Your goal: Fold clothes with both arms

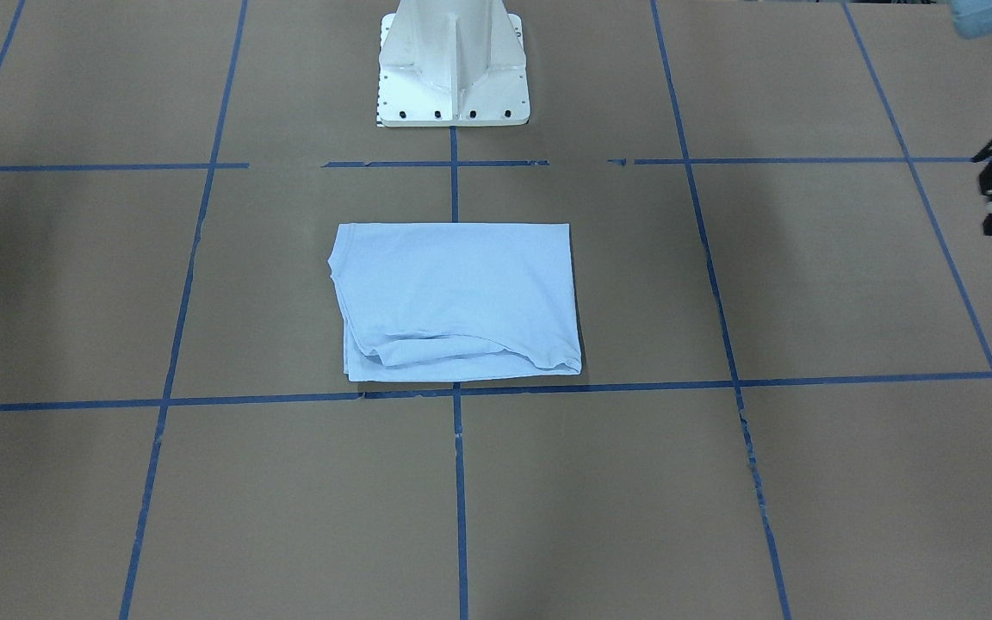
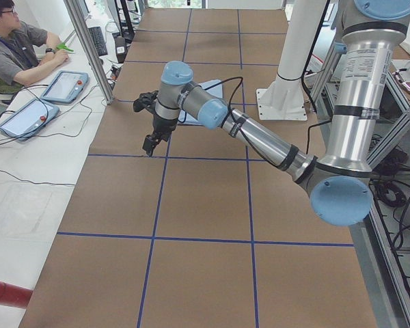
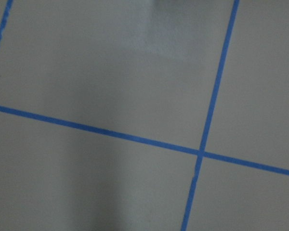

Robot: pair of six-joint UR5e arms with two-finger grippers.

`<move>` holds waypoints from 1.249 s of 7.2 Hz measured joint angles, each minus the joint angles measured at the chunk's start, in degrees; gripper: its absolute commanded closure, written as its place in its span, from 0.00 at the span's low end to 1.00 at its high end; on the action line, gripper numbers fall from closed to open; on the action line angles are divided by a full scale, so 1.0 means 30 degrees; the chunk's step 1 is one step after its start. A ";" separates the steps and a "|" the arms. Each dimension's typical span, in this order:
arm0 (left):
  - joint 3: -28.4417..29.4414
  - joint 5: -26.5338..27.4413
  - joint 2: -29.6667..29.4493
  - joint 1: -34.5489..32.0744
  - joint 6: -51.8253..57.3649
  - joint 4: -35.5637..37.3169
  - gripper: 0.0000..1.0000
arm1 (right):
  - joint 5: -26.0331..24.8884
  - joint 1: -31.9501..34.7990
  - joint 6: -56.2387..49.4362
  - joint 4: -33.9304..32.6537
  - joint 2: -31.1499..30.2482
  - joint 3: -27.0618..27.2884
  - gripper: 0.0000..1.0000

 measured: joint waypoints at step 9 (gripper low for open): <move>0.3899 -0.3204 0.5168 -0.2834 0.2984 0.1437 0.00 | 0.0181 0.1128 -0.1506 0.0224 -0.5175 0.0246 0.00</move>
